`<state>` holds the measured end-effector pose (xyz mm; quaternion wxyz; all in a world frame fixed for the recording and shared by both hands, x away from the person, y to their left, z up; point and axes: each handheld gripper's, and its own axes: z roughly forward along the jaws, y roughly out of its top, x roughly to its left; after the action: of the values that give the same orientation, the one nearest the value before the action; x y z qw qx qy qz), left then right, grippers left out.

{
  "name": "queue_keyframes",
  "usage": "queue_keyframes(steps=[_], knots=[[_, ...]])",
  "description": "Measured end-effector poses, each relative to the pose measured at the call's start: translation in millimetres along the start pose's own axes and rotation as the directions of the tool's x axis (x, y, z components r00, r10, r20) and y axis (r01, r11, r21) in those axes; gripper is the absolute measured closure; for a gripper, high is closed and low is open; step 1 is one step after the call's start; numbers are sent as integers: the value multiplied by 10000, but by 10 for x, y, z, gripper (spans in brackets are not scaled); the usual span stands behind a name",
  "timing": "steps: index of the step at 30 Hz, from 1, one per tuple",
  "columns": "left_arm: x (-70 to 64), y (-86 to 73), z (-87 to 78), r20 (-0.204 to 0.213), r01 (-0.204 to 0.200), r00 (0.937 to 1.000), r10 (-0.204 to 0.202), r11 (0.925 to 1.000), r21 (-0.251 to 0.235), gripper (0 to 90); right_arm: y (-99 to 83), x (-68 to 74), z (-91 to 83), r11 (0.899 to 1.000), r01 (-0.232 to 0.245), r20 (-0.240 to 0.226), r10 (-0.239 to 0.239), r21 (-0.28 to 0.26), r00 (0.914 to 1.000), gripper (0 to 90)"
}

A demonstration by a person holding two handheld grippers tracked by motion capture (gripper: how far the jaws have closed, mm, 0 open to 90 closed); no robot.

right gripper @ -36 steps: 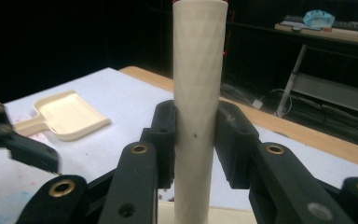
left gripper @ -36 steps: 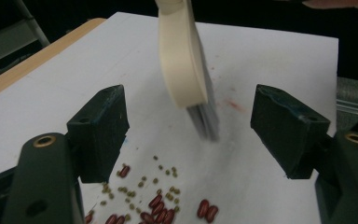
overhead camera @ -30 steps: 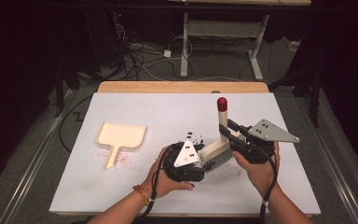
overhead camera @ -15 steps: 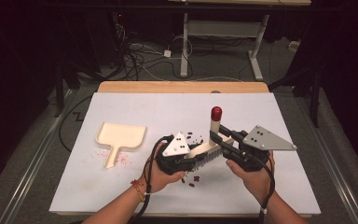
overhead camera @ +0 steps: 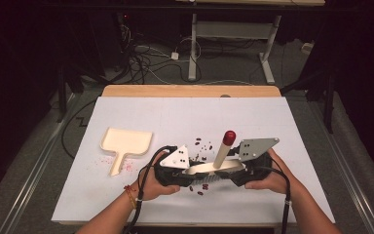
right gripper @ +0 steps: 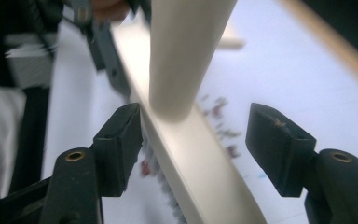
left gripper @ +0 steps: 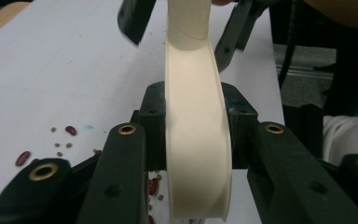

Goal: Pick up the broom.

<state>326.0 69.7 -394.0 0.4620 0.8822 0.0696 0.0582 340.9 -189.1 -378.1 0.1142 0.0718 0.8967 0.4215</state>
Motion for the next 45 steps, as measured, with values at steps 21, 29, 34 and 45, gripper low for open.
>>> queue_keyframes(steps=[21,29,34,45], knots=[[204,-315,-357,-3343,490,9411,-513,9987,-155,237,-43,-67,44,9966,-730,262,741,-383,9969,674],[70,-636,-683,-5005,534,8650,-366,9984,191,233,-132,-239,-75,9824,-1501,1528,1662,-1112,9742,673],[22,-850,-771,-5243,885,8501,-493,9948,498,210,-170,-344,-104,9794,-1799,2524,1975,-913,9473,673],[-95,-1220,-1005,-5580,1745,8198,-1285,9842,297,209,-312,-476,-102,9731,-2191,3616,2297,-705,9036,673]])
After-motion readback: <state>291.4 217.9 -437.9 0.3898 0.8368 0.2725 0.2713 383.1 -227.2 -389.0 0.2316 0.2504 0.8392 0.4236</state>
